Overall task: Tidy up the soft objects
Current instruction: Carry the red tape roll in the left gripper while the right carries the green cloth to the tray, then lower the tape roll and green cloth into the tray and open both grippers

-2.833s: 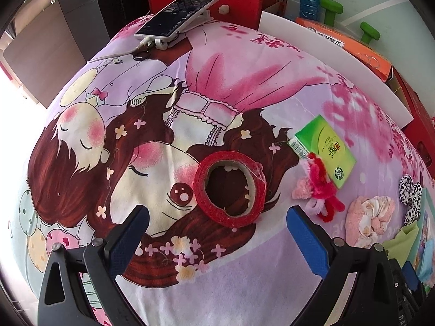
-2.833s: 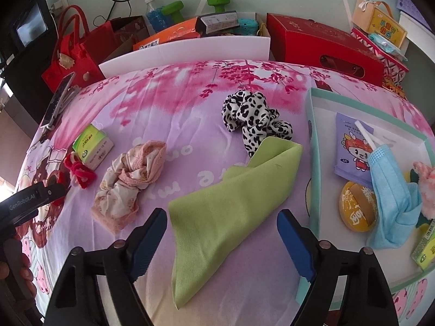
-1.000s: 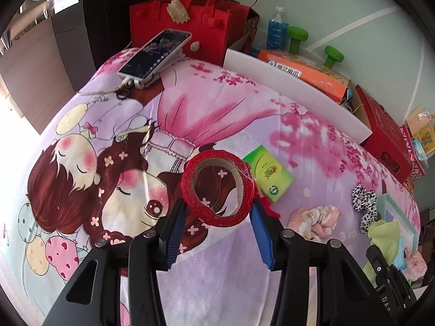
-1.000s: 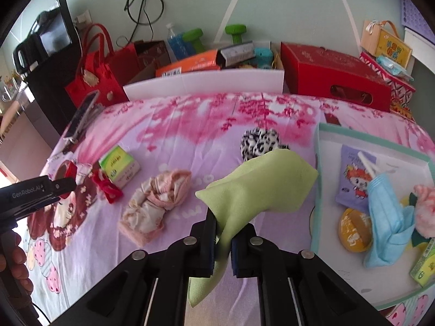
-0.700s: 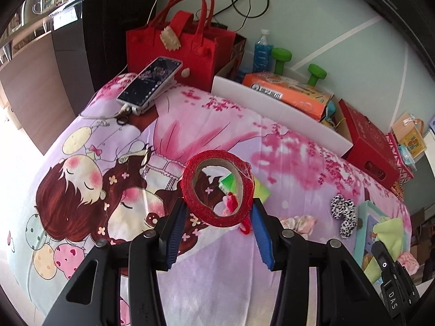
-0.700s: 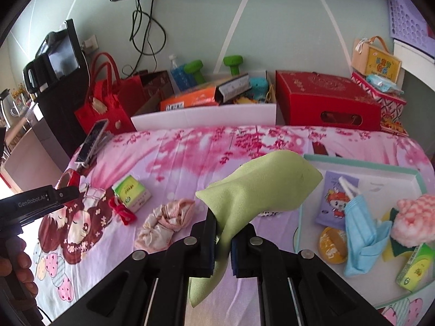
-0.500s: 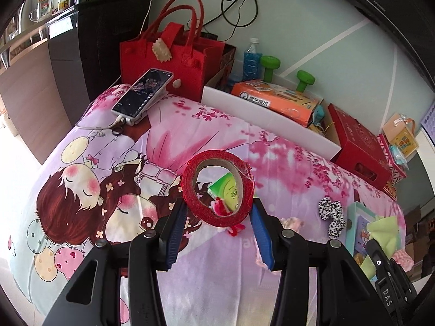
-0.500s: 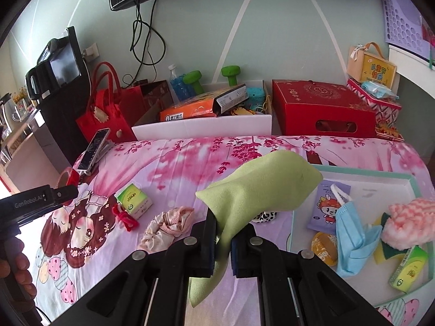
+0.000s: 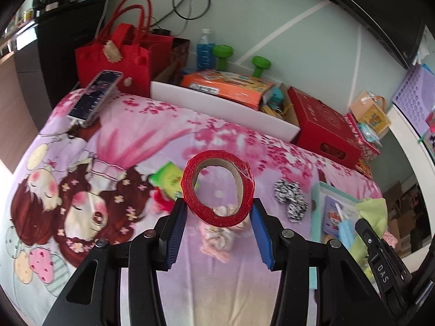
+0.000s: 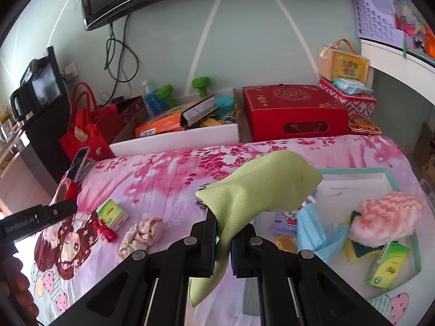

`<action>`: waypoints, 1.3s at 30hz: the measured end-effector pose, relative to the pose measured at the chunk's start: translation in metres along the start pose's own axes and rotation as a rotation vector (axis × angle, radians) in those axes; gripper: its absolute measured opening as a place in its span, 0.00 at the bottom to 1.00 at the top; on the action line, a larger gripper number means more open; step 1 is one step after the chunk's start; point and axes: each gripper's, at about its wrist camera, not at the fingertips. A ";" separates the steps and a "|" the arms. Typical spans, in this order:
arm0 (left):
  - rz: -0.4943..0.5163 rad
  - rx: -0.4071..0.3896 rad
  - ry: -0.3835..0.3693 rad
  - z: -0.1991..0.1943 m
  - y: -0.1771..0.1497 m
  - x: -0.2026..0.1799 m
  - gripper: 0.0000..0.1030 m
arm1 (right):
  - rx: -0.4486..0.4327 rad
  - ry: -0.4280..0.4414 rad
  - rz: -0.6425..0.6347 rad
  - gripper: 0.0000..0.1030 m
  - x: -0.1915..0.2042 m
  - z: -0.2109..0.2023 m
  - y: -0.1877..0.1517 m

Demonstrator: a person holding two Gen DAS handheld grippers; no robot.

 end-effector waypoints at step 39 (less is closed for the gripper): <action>0.442 0.252 -0.210 0.086 -0.105 -0.193 0.48 | 0.139 -0.249 0.302 0.11 -0.154 -0.004 -0.025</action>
Point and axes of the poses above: each gripper's, at about its wrist camera, not at the fingertips, and z roughly the way its jaws point, x to its left, y to its top, and after that the axes turned 4 degrees about -y, right-handed
